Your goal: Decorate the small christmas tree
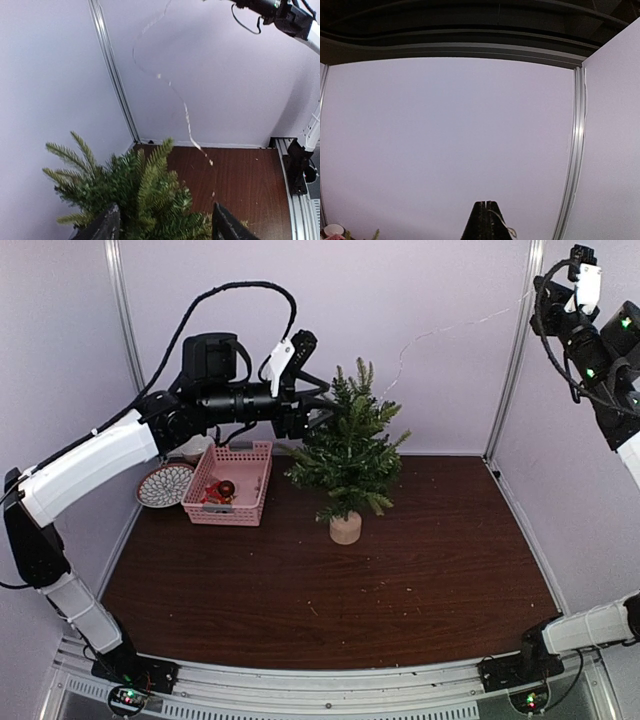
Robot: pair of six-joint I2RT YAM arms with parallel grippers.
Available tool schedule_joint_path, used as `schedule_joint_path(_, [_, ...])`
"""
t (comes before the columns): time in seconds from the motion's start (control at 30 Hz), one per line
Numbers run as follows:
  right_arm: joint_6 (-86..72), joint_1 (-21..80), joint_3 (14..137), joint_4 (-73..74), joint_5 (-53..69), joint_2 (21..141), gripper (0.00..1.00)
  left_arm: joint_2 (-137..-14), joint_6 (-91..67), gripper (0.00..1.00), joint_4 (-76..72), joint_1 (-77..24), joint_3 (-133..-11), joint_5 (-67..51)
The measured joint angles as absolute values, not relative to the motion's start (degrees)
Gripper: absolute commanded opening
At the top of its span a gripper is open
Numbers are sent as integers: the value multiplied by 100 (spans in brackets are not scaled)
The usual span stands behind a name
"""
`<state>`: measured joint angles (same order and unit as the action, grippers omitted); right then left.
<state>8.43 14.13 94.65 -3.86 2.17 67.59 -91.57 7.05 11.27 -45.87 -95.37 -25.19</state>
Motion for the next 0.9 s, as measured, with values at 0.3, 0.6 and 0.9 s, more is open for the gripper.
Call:
schedule_joint_path(0.3, [2064,1413,9373,-233,-869,6906,0,-10099,604,56,1313,-4589,-11159,-2928])
schedule_joint_path(0.6, [2539,1413,9196,-298,-1190,6886,0,-11330,521,54,1688,-4801,-12667,-3166])
schedule_joint_path(0.9, [2578,1413,9194,-392,-1227,6910,0,-11922,534,38,1874,-5059,-13260,-3210])
